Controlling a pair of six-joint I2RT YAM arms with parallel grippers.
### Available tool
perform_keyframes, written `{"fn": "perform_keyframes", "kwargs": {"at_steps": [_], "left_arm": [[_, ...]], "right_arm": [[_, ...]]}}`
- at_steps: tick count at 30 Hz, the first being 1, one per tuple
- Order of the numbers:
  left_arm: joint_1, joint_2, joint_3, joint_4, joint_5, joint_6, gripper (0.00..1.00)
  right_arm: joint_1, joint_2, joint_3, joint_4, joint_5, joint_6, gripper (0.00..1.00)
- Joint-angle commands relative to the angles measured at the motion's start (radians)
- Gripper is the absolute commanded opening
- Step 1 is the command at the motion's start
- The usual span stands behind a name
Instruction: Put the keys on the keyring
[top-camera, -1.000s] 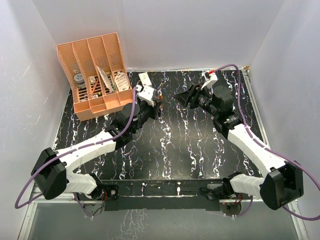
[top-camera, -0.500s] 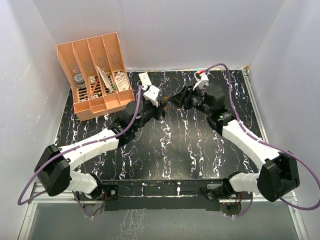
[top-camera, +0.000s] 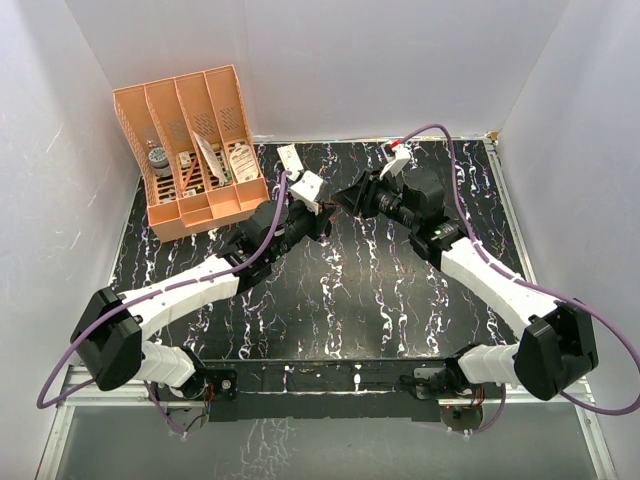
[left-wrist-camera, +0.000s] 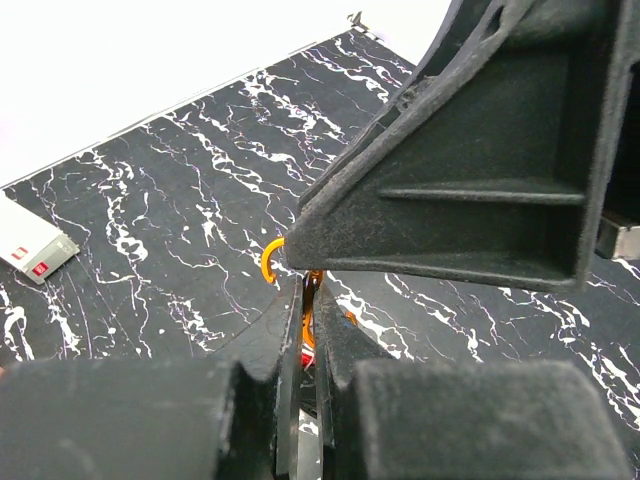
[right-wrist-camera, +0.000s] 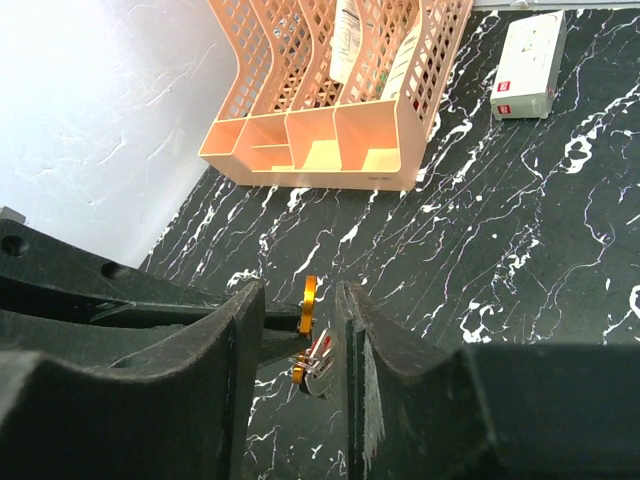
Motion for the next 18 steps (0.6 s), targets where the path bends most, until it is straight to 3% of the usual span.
{"fn": "perform_keyframes", "kwargs": {"at_steps": [1,18], "left_arm": [[0.000,-0.007,0.045,0.014,0.022,0.008,0.00],[-0.005,-0.003,0.052,0.008,0.033,0.010,0.00]], "right_arm": [[0.008,0.011,0.056,0.020,0.025,-0.022,0.31],[0.017,0.026,0.067,0.018,0.040,-0.024,0.21]]}}
